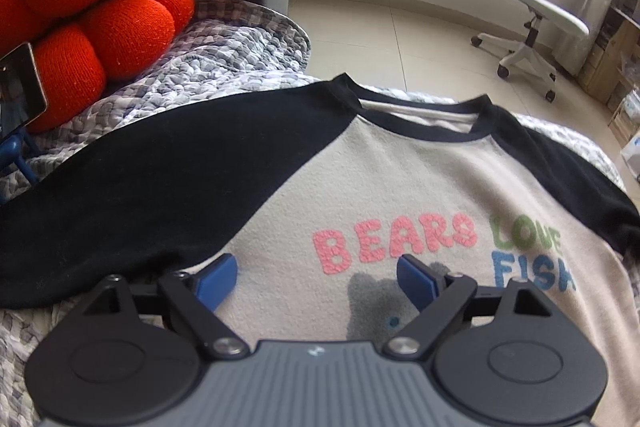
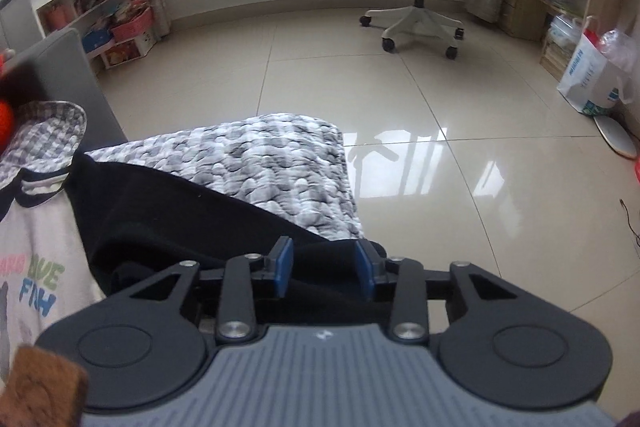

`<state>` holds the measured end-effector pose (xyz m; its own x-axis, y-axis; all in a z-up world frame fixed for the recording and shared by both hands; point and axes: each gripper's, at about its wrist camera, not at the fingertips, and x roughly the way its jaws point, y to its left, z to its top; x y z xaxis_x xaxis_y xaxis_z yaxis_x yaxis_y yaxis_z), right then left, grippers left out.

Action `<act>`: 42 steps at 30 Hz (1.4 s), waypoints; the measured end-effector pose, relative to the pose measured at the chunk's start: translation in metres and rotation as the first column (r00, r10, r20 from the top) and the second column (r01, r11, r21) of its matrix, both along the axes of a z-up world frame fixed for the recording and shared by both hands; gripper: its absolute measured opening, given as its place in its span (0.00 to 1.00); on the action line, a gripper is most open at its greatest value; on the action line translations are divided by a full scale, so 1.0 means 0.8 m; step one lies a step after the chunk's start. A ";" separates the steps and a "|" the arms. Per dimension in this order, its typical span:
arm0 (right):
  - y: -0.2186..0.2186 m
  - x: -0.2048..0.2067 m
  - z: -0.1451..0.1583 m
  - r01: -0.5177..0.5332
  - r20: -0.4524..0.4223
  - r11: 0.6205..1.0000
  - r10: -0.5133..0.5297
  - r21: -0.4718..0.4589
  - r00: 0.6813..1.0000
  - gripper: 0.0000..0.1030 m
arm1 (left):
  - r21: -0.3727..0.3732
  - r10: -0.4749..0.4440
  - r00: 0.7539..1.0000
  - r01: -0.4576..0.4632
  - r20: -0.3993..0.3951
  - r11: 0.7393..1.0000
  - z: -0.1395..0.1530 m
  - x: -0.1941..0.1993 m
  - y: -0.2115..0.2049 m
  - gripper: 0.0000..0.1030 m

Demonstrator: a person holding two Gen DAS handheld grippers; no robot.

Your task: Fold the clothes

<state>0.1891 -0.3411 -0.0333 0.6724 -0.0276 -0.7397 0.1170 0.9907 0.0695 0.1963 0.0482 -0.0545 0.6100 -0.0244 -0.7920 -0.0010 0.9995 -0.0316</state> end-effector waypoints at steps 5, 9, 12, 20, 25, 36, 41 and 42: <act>0.014 0.010 -0.013 -0.068 -0.028 0.998 0.068 0.020 0.997 0.37 | -0.027 0.014 1.000 -0.013 0.004 1.000 0.001 0.003 0.007 0.85; 0.044 -0.006 -0.010 -0.253 -0.026 0.967 0.252 -0.033 0.967 0.37 | -0.034 0.015 1.000 -0.015 0.004 0.999 0.002 0.004 0.009 0.85; 0.071 -0.026 -0.003 -0.409 -0.025 0.904 0.409 -0.124 0.912 0.37 | -0.036 0.017 1.000 -0.017 -0.001 0.999 0.002 0.005 0.009 0.85; 0.089 -0.024 -0.028 -0.480 -0.096 0.848 0.471 -0.226 0.877 0.37 | -0.025 0.010 1.000 -0.010 -0.006 1.000 0.001 0.006 0.007 0.86; 0.082 -0.029 -0.011 -0.472 -0.091 0.860 0.463 -0.192 0.882 0.03 | -0.022 -0.002 1.000 0.002 -0.006 1.000 0.001 0.005 0.008 0.86; 0.084 -0.036 -0.026 -0.539 -0.244 0.827 0.496 -0.158 0.833 0.04 | 0.006 -0.036 0.999 0.036 -0.015 0.999 -0.001 0.003 0.006 0.86; 0.023 -0.036 0.000 -0.396 -0.098 0.914 0.388 -0.088 0.916 0.47 | 0.013 -0.048 0.999 0.049 -0.016 0.999 -0.001 0.004 0.008 0.86; 0.006 -0.032 0.003 -0.333 -0.069 0.940 0.328 -0.074 0.942 0.47 | 0.010 -0.045 0.999 0.045 -0.016 0.999 -0.001 0.005 0.009 0.86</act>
<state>0.1636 -0.3366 -0.0308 0.6123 0.1263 -0.7805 -0.2170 0.9761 -0.0122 0.2001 0.0551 -0.0554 0.5957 -0.0434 -0.8020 0.0431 0.9988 -0.0219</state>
